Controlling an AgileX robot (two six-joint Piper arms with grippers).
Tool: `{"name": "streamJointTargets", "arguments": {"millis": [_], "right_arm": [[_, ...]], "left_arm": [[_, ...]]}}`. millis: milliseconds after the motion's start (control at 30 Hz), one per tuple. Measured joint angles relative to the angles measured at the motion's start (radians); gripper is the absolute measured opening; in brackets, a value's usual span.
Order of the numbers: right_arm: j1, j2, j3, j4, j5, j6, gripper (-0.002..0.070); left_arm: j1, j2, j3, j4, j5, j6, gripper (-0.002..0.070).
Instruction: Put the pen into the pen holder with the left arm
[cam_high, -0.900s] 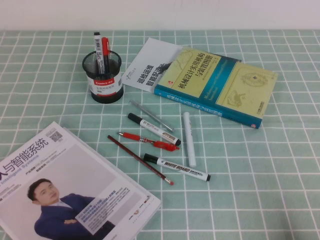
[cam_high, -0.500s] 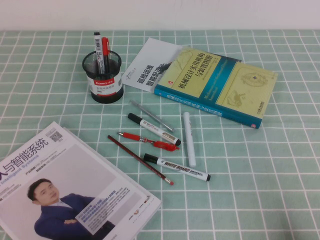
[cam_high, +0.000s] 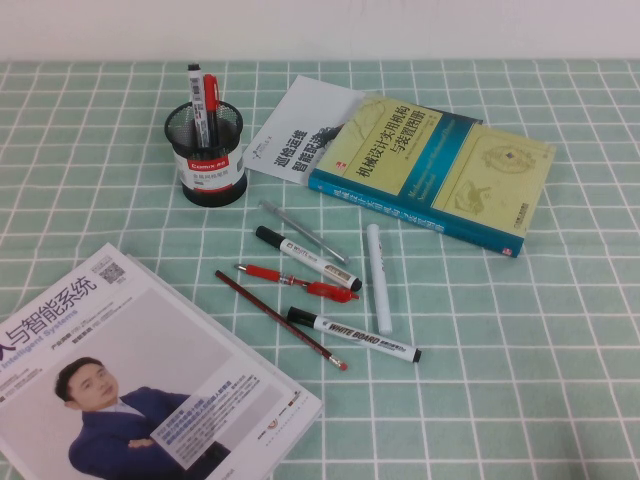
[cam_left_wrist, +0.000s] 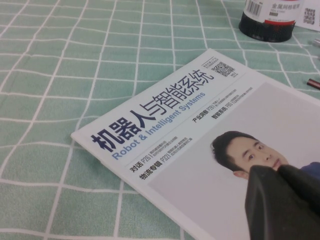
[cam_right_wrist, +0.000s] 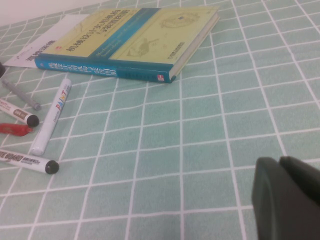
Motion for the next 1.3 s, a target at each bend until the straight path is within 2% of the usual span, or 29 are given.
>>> {"name": "streamJointTargets", "arguments": {"millis": [400, 500, 700, 967, 1100, 1300], "right_arm": [[0.000, 0.000, 0.000, 0.000, 0.000, 0.000, -0.0020], [0.000, 0.000, 0.000, 0.000, 0.000, 0.000, -0.0020], [0.000, 0.000, 0.000, 0.000, 0.000, 0.000, -0.0020], [0.000, 0.000, 0.000, 0.000, 0.000, 0.000, -0.0020], [0.000, 0.000, 0.000, 0.000, 0.000, 0.000, -0.0020], [0.000, 0.000, 0.000, 0.000, 0.000, 0.000, -0.0020]], "left_arm": [[0.000, 0.000, 0.000, -0.016, -0.011, 0.000, -0.0003], [0.000, 0.000, 0.004, -0.110, -0.055, -0.005, -0.0003], [0.000, 0.000, 0.006, -0.428, -0.192, -0.021, -0.0003], [0.000, 0.000, 0.006, -0.514, -0.248, -0.025, -0.0003], [0.000, 0.088, -0.066, -0.526, -0.184, -0.038, -0.0003], [0.000, 0.425, -0.351, -0.522, 0.030, 0.062, -0.0003]]}}
